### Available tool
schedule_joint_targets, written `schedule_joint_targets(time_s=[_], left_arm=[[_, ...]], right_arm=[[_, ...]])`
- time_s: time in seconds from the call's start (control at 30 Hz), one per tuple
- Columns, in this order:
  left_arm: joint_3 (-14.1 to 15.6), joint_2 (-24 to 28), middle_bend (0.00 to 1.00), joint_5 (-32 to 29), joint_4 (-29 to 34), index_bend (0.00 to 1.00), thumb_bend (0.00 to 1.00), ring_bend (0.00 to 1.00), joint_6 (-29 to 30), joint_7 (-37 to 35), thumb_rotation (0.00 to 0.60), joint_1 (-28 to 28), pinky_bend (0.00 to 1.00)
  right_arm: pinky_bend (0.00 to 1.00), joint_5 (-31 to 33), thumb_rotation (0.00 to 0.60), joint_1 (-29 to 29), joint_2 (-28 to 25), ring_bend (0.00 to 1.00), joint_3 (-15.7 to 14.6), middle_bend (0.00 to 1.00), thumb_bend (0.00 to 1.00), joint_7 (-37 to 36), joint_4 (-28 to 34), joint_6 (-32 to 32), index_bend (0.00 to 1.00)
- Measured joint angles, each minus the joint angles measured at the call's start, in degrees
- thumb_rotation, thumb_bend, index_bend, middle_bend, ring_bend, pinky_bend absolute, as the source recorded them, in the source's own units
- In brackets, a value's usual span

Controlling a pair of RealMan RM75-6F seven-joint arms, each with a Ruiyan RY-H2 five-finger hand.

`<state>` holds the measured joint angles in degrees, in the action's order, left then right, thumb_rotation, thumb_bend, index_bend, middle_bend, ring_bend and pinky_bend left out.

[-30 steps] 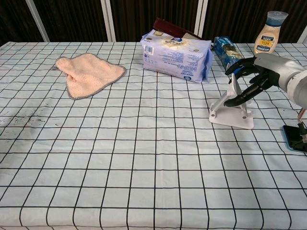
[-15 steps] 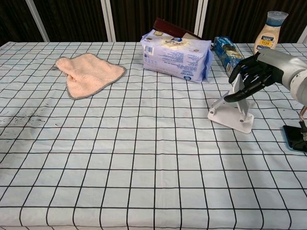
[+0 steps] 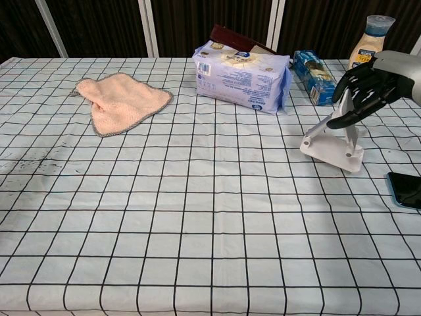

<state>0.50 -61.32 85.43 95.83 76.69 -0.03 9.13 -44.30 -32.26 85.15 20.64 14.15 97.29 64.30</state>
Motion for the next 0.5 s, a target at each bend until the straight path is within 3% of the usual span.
schedule_joint_targets(time_s=[0.5], left_arm=[[0.17, -0.11, 0.0, -0.14, 0.46, 0.0, 0.06, 0.0, 0.04, 0.56, 0.6, -0.14, 0.0]], right_arm=[[0.39, 2.67, 0.6, -0.47, -2.39, 0.44, 0.25, 0.55, 0.1, -1.39, -3.45, -2.53, 0.53]])
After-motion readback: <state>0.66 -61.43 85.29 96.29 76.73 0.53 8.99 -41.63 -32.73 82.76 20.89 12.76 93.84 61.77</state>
